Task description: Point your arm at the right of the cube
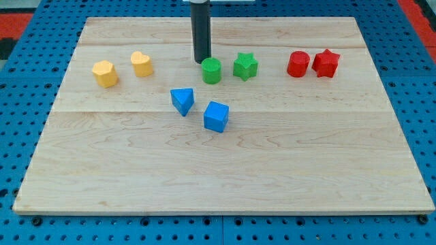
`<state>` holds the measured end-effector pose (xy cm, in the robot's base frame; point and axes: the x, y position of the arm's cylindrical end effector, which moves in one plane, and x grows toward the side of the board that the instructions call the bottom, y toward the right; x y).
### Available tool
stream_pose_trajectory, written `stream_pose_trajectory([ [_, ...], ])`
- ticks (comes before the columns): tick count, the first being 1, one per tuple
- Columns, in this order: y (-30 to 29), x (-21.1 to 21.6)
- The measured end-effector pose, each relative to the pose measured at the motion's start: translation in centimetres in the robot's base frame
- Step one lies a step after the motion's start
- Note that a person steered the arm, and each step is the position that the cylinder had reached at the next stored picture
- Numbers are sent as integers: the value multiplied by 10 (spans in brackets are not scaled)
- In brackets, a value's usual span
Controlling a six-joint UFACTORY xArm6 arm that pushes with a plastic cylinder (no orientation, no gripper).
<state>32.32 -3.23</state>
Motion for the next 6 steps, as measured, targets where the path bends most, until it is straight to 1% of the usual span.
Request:
stream_pose_trajectory([
  [1, -28, -8],
  [2, -79, 24],
  [3, -111, 90],
  [4, -108, 161],
  [5, -21, 215],
  [6, 68, 240],
])
